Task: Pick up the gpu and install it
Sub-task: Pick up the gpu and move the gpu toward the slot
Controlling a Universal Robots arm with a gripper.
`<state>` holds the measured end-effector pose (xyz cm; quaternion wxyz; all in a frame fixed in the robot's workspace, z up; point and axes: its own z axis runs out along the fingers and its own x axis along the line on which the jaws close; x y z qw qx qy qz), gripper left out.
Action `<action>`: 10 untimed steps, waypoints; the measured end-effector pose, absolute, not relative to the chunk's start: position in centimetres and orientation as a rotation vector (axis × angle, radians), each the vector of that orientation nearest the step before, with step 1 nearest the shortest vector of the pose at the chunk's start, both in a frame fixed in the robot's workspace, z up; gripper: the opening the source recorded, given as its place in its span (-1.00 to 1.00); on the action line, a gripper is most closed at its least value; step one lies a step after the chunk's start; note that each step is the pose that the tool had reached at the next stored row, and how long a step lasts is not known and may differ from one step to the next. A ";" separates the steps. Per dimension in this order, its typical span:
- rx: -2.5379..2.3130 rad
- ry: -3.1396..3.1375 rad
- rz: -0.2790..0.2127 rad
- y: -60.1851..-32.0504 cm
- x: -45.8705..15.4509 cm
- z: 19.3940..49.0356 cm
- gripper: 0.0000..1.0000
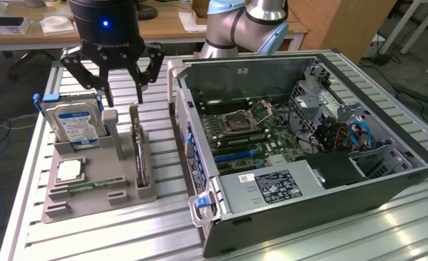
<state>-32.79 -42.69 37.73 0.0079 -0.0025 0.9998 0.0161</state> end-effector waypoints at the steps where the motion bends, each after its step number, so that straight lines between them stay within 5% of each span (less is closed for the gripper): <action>1: -0.008 3.125 0.050 -42.7 -32.8 37.6 0.06; 10: -0.008 3.125 0.050 -42.9 -32.8 36.6 0.06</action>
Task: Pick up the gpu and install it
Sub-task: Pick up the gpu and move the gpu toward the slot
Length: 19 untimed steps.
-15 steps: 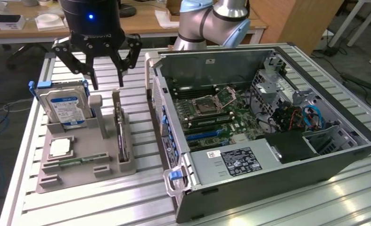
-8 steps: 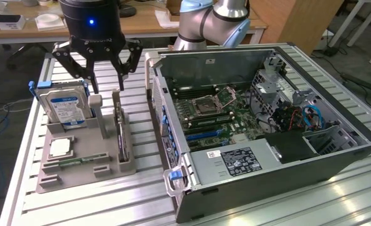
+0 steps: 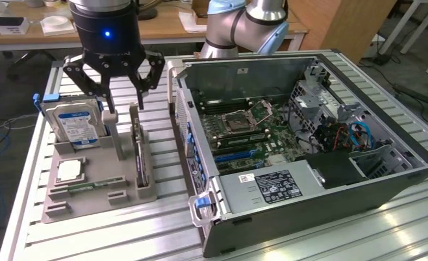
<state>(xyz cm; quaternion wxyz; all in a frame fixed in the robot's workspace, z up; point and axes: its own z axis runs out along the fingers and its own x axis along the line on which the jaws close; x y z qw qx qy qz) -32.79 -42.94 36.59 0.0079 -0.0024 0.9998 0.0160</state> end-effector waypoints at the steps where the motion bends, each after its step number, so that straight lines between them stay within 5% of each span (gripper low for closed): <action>1: -0.008 3.125 0.050 -43.0 -32.8 36.5 0.06; 19: -0.008 3.125 0.050 -43.5 -32.8 34.8 0.06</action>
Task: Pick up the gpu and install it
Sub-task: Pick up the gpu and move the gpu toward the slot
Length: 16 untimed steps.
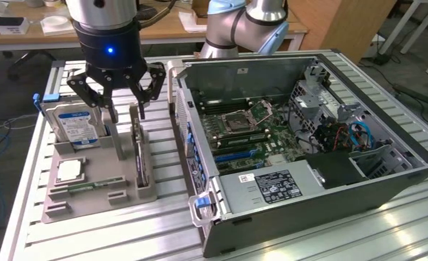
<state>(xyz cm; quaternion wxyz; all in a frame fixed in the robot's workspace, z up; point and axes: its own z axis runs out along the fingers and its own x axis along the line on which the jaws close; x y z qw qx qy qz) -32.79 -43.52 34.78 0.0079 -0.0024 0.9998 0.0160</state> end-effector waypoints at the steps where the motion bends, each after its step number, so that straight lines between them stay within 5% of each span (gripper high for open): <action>1: -0.008 3.125 0.050 -43.5 -32.8 34.7 0.06; 16: -0.008 3.125 0.050 -43.9 -32.8 33.2 0.06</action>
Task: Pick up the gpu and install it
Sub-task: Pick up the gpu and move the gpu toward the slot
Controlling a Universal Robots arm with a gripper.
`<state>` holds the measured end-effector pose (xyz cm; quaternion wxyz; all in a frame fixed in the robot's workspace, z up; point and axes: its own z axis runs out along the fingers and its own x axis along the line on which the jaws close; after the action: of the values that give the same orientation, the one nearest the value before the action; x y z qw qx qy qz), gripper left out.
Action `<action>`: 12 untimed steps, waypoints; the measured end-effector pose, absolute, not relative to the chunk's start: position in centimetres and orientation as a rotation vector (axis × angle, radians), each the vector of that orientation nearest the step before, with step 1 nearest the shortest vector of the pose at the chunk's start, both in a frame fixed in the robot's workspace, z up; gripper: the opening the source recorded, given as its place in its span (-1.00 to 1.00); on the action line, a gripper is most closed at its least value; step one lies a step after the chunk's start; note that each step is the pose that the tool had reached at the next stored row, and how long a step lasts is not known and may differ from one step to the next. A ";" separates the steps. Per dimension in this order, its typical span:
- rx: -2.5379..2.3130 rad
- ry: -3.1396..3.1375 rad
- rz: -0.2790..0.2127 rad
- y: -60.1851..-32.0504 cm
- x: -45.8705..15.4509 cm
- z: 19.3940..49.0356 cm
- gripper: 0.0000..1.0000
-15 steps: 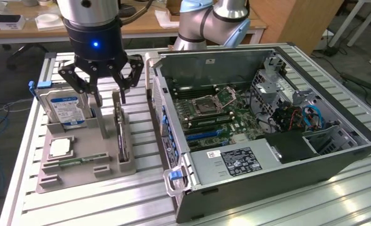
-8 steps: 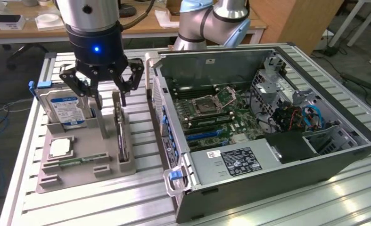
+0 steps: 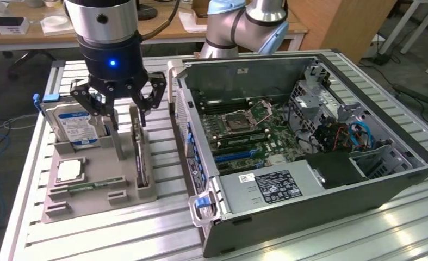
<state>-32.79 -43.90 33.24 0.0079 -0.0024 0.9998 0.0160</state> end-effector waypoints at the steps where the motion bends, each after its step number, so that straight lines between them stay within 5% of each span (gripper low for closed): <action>1: -0.008 3.125 0.050 -43.9 -32.8 33.1 0.06; 12: -0.008 3.125 0.050 -44.1 -32.8 32.1 0.06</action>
<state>-32.80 -44.11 32.08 0.0079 -0.0024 0.9998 0.0160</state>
